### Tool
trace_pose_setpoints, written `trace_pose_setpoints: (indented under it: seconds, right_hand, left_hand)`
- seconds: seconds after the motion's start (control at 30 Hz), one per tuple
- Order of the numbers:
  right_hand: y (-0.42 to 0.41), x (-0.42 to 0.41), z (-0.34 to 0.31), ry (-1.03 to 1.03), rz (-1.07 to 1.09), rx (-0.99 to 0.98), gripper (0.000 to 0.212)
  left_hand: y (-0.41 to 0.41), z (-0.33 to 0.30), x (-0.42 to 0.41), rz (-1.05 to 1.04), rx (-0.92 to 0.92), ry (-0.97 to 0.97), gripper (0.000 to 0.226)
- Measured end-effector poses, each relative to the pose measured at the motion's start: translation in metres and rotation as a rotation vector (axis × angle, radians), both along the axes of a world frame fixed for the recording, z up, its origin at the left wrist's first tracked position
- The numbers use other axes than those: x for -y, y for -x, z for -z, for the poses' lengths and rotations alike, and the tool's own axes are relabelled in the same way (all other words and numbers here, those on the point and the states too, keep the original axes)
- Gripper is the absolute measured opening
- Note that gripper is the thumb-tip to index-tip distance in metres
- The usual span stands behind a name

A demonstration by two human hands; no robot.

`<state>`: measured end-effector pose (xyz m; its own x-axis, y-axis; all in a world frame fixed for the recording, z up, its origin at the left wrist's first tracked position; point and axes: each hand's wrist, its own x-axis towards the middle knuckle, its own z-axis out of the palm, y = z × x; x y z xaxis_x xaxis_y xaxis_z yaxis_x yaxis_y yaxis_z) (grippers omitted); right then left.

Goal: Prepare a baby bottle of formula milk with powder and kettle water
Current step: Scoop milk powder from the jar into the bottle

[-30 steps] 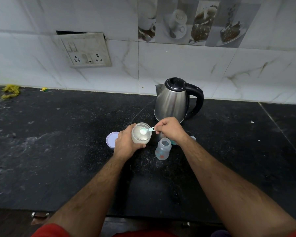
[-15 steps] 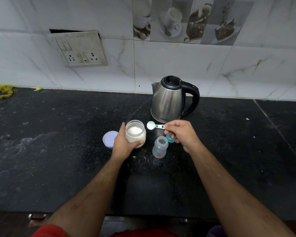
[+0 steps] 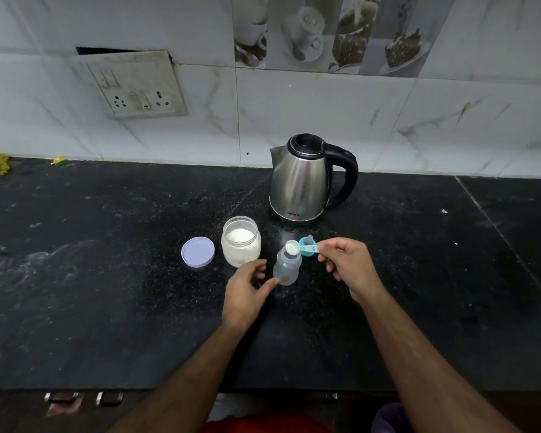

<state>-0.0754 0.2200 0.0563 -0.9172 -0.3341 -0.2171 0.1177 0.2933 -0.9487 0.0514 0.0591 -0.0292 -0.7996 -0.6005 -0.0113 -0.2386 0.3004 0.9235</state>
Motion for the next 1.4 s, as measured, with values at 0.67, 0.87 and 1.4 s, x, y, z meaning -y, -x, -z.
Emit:
trace_pose_setpoints:
  seconds: [0.67,0.87,1.4]
  right_hand:
    - [-0.011,-0.001,0.015,-0.276,-0.060,-0.460,0.012]
    - [-0.023,-0.003,0.013,-0.395,-0.140,-0.779,0.016]
    - [-0.032,-0.006,0.010,-0.429,-0.136,-0.841,0.018]
  left_hand:
    - [0.034,-0.004,-0.003,0.116,-0.025,-0.029,0.056]
    - [0.035,-0.004,-0.004,0.112,-0.030,-0.040,0.054]
    - [0.034,-0.005,-0.003,0.122,-0.032,-0.053,0.053]
